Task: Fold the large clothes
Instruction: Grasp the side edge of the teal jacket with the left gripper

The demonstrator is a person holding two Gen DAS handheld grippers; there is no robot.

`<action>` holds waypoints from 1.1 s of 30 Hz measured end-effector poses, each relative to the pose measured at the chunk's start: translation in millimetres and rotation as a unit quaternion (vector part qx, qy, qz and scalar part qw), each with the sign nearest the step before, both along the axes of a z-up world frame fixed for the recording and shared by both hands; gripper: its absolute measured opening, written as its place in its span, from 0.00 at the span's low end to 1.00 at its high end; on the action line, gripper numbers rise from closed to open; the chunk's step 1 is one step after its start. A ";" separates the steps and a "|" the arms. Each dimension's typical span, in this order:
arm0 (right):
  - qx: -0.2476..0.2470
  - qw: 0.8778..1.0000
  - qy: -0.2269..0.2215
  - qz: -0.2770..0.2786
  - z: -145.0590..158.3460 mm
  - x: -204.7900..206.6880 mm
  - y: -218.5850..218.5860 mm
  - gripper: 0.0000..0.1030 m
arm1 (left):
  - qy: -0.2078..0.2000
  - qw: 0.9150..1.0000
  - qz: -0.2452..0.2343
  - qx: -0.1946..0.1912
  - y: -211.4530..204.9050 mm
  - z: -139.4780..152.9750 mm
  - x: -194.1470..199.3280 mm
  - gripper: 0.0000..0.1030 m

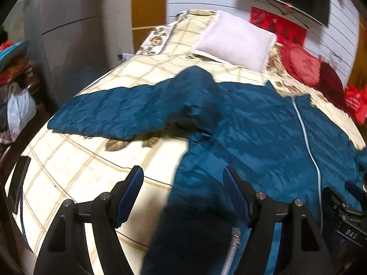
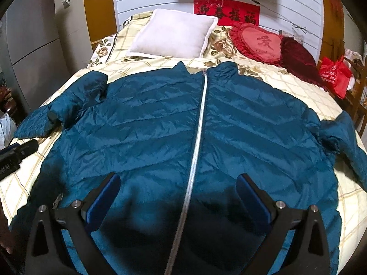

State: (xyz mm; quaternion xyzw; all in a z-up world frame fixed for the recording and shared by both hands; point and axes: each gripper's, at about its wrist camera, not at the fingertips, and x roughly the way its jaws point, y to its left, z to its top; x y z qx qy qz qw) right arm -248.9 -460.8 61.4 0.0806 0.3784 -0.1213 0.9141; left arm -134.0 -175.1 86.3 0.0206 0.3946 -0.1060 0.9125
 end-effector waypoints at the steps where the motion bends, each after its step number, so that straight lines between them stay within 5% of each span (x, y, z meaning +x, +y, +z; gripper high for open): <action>1: 0.000 1.000 -0.001 0.002 -0.2 4.9 -0.7 1.00 | 0.001 1.000 0.005 0.003 3.3 0.1 4.7 0.53; 4: -0.001 1.000 0.007 0.005 -3.5 27.1 -2.4 1.00 | 0.002 1.000 0.022 0.017 18.8 0.4 25.5 0.53; 11: 0.017 1.000 0.024 0.012 -15.3 70.0 -2.8 1.00 | 0.037 0.990 0.125 -0.056 107.0 -10.4 93.9 0.53; 14: 0.035 0.999 0.025 0.027 -19.5 76.5 2.0 1.00 | 0.046 0.975 0.192 -0.097 157.6 -22.5 121.8 0.53; 19: 0.040 0.997 0.039 0.053 -27.9 84.7 14.0 1.00 | 0.053 0.935 0.314 -0.159 233.3 -51.7 153.3 0.53; 23: 0.041 0.997 0.040 0.058 -27.2 86.6 17.6 1.00 | 0.060 0.919 0.354 -0.165 253.5 -71.0 170.5 0.53; 27: 0.043 0.996 0.045 0.062 -27.5 85.9 19.0 1.00 | 0.020 0.923 0.352 -0.154 249.3 -70.5 178.9 0.46; 29: 0.047 0.996 0.048 0.062 -27.8 84.5 18.1 1.00 | 0.026 0.924 0.345 -0.161 249.8 -75.1 183.6 0.27; 30: 0.050 0.996 0.050 0.063 -27.7 83.7 17.5 1.00 | 0.038 0.926 0.339 -0.164 247.9 -77.1 185.3 0.07; 33: 0.046 0.996 0.050 0.060 -25.5 80.4 14.9 1.00 | 0.024 0.931 0.316 -0.181 242.3 -63.7 180.6 0.00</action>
